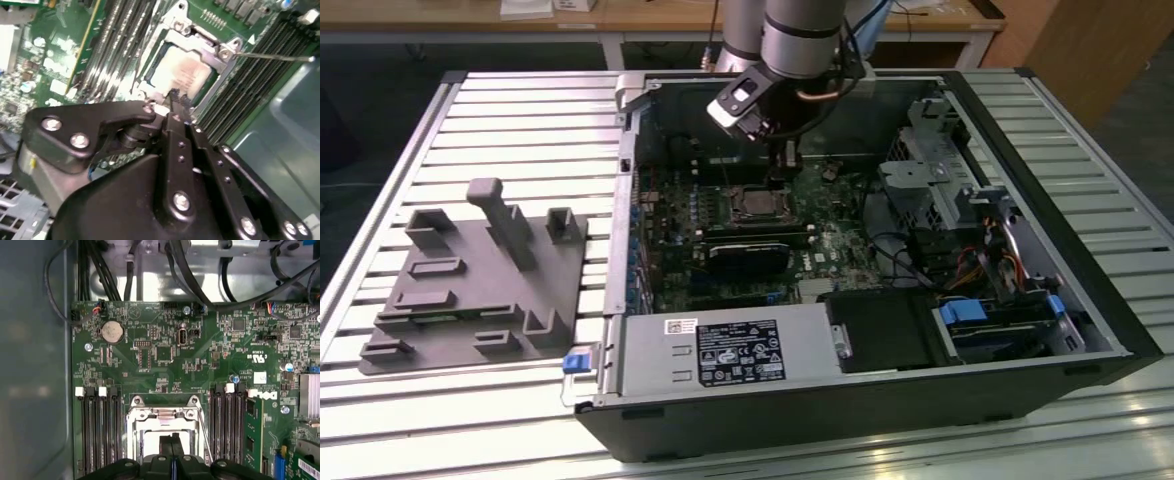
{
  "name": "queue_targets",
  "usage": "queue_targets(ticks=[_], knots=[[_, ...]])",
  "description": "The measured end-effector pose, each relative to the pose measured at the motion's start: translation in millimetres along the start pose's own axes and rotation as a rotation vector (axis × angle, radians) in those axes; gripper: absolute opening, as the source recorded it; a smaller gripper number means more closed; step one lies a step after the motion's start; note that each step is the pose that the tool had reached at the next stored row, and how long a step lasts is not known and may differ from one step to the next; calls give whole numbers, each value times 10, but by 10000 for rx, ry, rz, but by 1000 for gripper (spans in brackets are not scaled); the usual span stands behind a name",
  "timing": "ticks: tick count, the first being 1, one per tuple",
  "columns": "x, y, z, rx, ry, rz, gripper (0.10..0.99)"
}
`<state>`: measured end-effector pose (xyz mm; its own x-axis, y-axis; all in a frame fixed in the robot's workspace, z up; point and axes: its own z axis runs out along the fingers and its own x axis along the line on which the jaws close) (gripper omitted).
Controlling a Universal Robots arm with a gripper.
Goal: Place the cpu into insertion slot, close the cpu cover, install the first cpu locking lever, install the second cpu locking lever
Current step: 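Close the cpu cover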
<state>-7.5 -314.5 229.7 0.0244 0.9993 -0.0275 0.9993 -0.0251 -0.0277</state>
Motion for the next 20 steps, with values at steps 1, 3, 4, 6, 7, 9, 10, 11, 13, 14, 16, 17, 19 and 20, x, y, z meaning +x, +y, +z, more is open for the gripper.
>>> queue_targets(ticks=[1,3,4,6,7,9,10,11,13,14,16,17,19,20], knots=[[0,-12,4,-107,6,0,106],[-1,-38,13,-304,20,1,106],[-1,-54,18,-394,29,0,106],[-2,-92,28,-522,46,4,106],[-3,-113,32,-575,55,3,106],[-3,-146,41,-647,73,4,106],[-3,-159,43,-668,75,4,106],[-4,-175,46,-686,76,5,106],[-5,-209,51,-706,79,5,106],[-5,-222,54,-709,79,5,106],[-6,-248,57,-709,78,5,106],[-6,-255,57,-709,77,6,106],[-6,-259,57,-708,76,5,106],[-6,-259,58,-709,78,4,106]])
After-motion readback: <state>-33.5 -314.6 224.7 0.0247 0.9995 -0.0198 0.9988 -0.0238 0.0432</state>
